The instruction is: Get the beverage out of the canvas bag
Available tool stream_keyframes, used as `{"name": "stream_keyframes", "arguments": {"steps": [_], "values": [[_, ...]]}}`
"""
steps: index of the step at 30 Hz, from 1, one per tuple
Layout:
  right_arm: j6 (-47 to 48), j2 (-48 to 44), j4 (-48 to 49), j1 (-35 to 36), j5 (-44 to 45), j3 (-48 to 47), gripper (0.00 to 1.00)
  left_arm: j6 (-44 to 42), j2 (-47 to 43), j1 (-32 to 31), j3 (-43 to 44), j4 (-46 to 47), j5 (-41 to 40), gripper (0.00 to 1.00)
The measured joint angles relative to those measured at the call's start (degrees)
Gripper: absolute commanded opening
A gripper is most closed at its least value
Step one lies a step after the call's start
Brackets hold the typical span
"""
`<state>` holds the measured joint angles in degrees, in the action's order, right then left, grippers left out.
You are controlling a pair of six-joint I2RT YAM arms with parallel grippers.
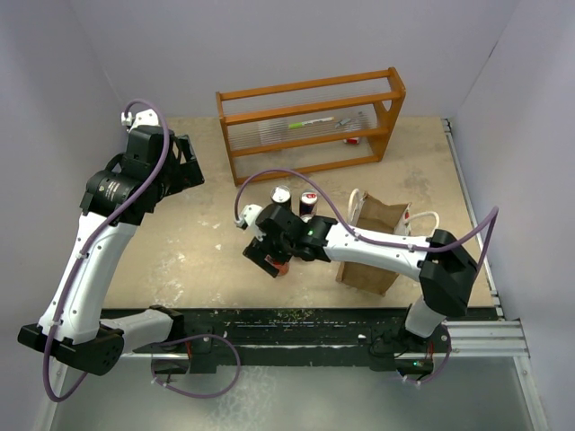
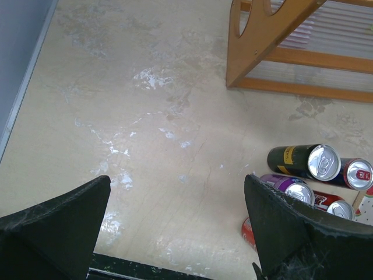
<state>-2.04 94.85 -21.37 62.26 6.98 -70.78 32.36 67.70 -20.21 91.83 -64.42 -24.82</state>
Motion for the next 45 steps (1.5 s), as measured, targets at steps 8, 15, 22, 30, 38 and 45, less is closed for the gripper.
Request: {"name": "stream_keyframes", "arguments": {"steps": [8,15,22,30,38,45], "values": [[0.0,-2.69,-0.44,0.0,0.07,-0.96,1.0,0.02,0.0,0.0,0.0,0.0,0.59,0.99],[-1.55,-11.91,-1.46,-0.02,3.3,-2.73,1.0,0.02,0.0,0.0,-0.02,0.0,0.79,0.99],[-6.05,-23.34,-4.55,-4.11,12.46,-7.72,1.0,0.22,0.0,0.0,-0.22,0.04,1.4,0.99],[-22.01,-34.64,-20.79,-19.37,22.43,-8.2,1.0,1.53,0.02,0.0,-1.31,0.07,2.21,0.99],[-35.34,-34.88,-34.75,-32.5,19.45,-2.6,0.82,2.71,0.0,0.0,-2.38,0.26,2.58,0.99],[-37.81,-32.7,-36.96,-36.94,9.11,3.32,0.59,3.19,0.11,0.0,-2.6,0.35,3.19,0.99]]}}
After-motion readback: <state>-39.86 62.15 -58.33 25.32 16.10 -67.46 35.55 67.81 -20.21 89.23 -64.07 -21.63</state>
